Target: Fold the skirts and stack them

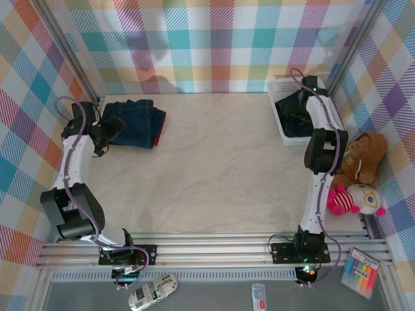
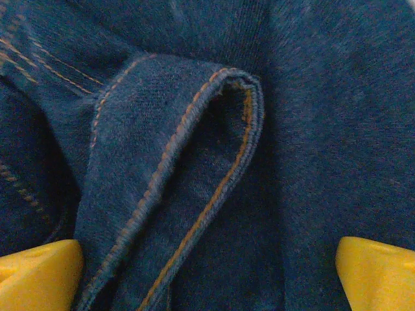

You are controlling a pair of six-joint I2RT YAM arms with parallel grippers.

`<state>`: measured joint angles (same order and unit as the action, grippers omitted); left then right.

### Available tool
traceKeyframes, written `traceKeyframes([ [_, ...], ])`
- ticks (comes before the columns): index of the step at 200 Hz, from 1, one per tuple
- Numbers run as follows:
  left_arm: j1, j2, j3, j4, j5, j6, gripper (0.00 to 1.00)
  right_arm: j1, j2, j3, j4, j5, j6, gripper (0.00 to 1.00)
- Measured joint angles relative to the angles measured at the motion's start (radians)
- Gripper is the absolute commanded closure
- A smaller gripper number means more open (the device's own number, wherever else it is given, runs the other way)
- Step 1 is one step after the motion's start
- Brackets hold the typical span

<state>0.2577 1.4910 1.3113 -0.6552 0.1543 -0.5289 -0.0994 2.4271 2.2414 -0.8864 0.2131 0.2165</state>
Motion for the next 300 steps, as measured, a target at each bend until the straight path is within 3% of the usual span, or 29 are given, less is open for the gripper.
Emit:
traceKeyframes([
  [22, 0.0, -0.021, -0.002, 0.0, -0.014, 0.002, 0.0, 0.0, 0.053, 0.047, -0.031, 0.012, 0.0, 0.0],
  [36, 0.0, -0.031, -0.019, 0.002, -0.017, 0.002, 0.0, 0.0, 0.065, 0.06, -0.04, 0.015, 0.0, 0.06],
  [53, 0.0, -0.037, -0.045, 0.003, -0.017, 0.001, 0.0, 0.0, 0.065, 0.068, -0.05, 0.021, -0.001, 0.32],
  [80, 0.0, -0.037, -0.058, 0.0, -0.017, 0.002, 0.0, 0.0, 0.066, 0.069, -0.051, 0.022, 0.002, 0.58],
  [116, 0.0, -0.039, -0.058, 0.001, -0.016, 0.002, 0.0, -0.004, 0.029, 0.018, -0.011, -0.004, 0.0, 1.0],
  [206, 0.0, -0.075, -0.084, 0.026, 0.047, 0.002, 0.0, -0.006, -0.527, -0.439, 0.324, -0.15, -0.008, 1.0],
  [267, -0.002, -0.059, -0.085, 0.031, 0.1, 0.001, 0.0, 0.002, -0.733, -0.519, 0.438, -0.388, 0.012, 1.0],
  [300, -0.014, -0.034, -0.085, 0.034, 0.124, 0.001, 0.0, 0.071, -0.784, -0.511, 0.443, -0.499, 0.032, 1.0],
])
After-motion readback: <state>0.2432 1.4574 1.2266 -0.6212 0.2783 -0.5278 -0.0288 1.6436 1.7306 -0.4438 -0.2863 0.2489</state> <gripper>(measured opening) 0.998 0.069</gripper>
